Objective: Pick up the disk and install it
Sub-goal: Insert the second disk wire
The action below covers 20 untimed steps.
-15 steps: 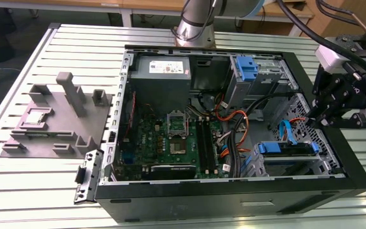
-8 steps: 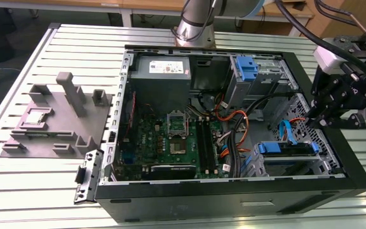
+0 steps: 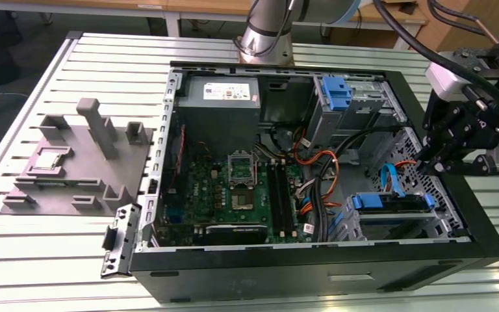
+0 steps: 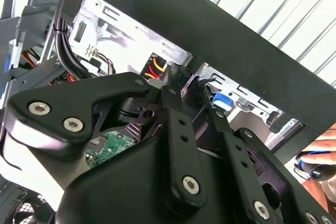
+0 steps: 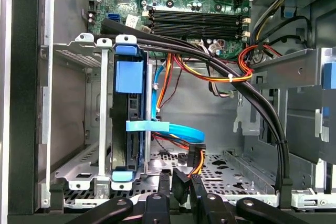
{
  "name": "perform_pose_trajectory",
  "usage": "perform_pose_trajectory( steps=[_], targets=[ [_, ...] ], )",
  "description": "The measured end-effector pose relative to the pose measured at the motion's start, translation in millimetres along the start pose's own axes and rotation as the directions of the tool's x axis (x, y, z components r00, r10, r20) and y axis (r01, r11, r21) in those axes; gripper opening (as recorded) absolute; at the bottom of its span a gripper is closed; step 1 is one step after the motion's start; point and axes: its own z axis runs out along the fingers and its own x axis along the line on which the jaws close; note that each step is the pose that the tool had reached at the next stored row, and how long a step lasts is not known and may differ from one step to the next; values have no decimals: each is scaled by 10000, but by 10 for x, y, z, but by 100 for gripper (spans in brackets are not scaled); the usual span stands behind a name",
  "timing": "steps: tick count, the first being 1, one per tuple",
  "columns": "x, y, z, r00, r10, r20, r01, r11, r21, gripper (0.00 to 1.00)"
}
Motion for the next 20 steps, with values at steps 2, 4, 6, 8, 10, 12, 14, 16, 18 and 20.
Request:
perform_pose_trajectory(
  steps=[2,4,6,8,10,12,14,16,18,20],
  targets=[
    [-2,-5,1,10000,-1,1,1,10000,0,29],
    [-3,-16,0,10000,-2,-2,2,10000,0,29],
    [-2,-27,0,10000,-1,0,1,10000,0,29],
    [-2,-30,3,10000,1,0,-1,10000,0,29],
    [-1,-30,9,10000,4,-1,-4,10000,1,29],
    [-1,-30,9,10000,3,-3,-3,10000,1,29],
    [-1,-30,10,10000,3,-1,-3,10000,1,29],
    [-1,-30,11,10000,3,0,-3,10000,1,29],
    [-1,-30,11,10000,3,0,-3,10000,1,28],
    [-1,-30,11,10000,3,-1,-3,10000,0,22]
  ],
)
